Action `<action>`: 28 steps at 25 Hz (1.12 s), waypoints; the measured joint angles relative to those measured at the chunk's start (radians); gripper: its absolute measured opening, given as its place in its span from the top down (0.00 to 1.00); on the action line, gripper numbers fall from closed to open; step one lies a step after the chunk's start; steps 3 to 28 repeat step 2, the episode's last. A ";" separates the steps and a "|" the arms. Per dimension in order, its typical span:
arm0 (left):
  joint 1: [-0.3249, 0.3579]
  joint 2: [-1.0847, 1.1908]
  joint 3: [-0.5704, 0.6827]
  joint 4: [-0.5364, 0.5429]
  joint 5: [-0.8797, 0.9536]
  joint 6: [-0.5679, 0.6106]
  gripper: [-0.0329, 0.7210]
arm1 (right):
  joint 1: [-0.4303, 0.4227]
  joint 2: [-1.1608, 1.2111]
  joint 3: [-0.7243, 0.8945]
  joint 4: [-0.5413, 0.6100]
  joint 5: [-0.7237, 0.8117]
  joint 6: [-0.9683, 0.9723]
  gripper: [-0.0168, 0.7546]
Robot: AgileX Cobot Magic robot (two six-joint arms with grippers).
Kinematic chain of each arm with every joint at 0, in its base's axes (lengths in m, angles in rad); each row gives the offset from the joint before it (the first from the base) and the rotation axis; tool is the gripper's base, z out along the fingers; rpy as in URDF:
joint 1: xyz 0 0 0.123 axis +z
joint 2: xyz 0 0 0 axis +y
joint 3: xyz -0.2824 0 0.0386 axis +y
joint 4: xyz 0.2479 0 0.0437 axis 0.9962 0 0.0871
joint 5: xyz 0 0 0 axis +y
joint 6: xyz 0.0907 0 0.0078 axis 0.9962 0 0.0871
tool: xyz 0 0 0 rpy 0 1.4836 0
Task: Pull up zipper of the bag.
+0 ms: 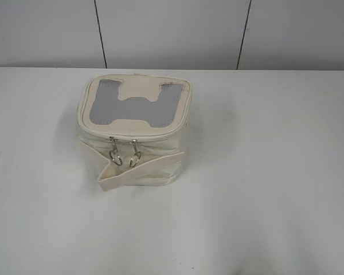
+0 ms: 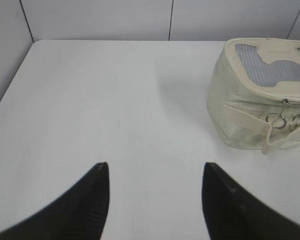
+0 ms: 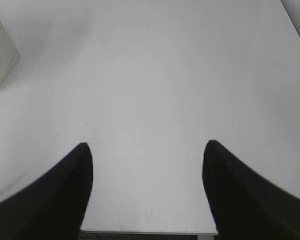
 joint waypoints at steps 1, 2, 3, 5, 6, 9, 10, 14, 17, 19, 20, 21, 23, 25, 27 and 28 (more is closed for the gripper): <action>0.000 0.000 0.000 0.000 0.000 0.000 0.36 | 0.000 0.000 0.000 0.000 0.000 0.000 0.28; 0.000 0.000 0.000 0.000 0.000 0.000 0.36 | 0.000 0.000 0.000 0.000 -0.001 0.000 0.28; 0.000 0.000 0.000 0.000 0.000 0.000 0.36 | 0.000 0.000 0.000 0.000 -0.001 0.000 0.28; 0.000 0.000 0.000 0.000 0.000 0.000 0.36 | 0.000 0.000 0.000 0.000 -0.001 0.000 0.28; 0.000 0.000 0.000 0.000 0.000 0.000 0.36 | 0.000 0.000 0.000 0.000 -0.001 0.000 0.28; 0.000 0.000 0.000 0.000 0.000 0.000 0.36 | 0.000 0.000 0.000 0.000 -0.001 0.000 0.28; 0.000 0.000 0.000 0.000 0.000 0.000 0.36 | 0.000 0.000 0.000 0.000 -0.001 0.000 0.28; 0.000 0.000 0.000 0.000 0.000 0.000 0.36 | 0.000 0.000 0.000 0.000 -0.001 0.000 0.28; 0.000 0.000 0.000 0.000 0.000 0.000 0.36 | 0.000 0.000 0.000 0.000 -0.001 0.000 0.28; 0.000 0.000 0.000 0.000 0.000 0.000 0.36 | 0.000 0.000 0.000 0.000 -0.001 0.000 0.28; 0.000 0.000 0.000 0.000 0.000 0.000 0.36 | 0.000 0.000 0.000 0.000 -0.001 0.000 0.28; 0.000 0.000 0.000 0.000 0.000 0.000 0.36 | 0.000 0.000 0.000 0.000 -0.001 0.000 0.28; 0.000 0.000 0.000 0.000 0.000 0.000 0.36 | 0.000 0.000 0.000 0.000 -0.001 0.000 0.28; 0.000 0.000 0.000 0.000 0.000 0.000 0.36 | 0.000 0.000 0.000 0.000 -0.001 0.000 0.28; 0.000 0.000 0.000 0.000 0.000 0.000 0.36 | 0.000 0.000 0.000 0.000 -0.001 0.000 0.28; 0.000 0.000 0.000 0.000 0.000 0.000 0.36 | 0.000 0.000 0.000 0.000 -0.001 0.000 0.28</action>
